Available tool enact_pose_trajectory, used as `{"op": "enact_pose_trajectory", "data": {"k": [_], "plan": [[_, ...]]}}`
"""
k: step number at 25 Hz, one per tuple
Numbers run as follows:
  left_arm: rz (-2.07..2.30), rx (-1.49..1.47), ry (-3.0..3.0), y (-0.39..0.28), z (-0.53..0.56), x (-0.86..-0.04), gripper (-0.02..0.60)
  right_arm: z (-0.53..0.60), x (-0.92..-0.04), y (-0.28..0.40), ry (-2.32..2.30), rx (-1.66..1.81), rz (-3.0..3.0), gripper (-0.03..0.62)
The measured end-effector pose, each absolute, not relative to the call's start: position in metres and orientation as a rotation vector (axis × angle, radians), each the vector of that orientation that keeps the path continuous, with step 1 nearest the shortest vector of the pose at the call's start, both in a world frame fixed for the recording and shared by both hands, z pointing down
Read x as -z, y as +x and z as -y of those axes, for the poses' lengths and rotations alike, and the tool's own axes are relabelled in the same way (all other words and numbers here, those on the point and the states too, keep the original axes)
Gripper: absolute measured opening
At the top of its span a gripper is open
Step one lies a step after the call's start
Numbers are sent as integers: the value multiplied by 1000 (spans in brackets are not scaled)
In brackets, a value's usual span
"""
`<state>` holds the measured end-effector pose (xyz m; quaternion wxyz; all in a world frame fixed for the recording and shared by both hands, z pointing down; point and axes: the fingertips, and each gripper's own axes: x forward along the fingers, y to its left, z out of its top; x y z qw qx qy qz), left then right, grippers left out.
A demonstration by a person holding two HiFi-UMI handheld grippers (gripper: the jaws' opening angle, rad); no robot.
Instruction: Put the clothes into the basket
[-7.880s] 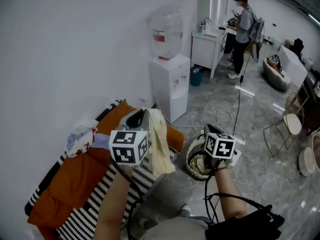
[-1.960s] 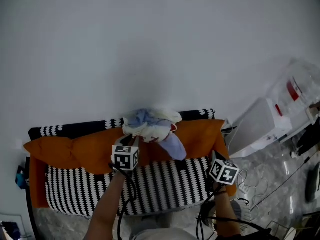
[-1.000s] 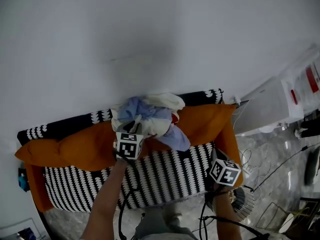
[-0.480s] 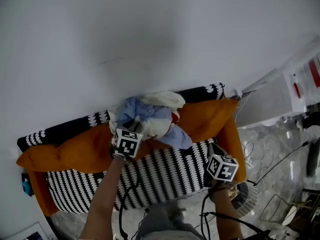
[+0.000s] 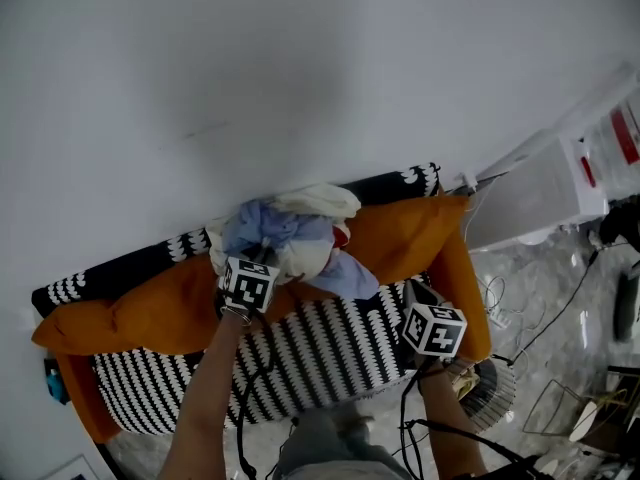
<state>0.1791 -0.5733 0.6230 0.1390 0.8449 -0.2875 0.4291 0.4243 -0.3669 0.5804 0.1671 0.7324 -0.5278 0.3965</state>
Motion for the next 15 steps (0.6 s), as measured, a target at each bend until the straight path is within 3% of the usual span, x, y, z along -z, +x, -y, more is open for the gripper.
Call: {"op": "enact_pose_trajectory", "data": {"k": [5, 15], "plan": [[841, -1223, 2412, 180, 572, -628, 38, 368, -577, 428, 2107, -1131, 1492, 3], [948, -1125, 2417, 174, 565, -593, 26, 362, -555, 429, 2152, -1106, 1526, 3]]}}
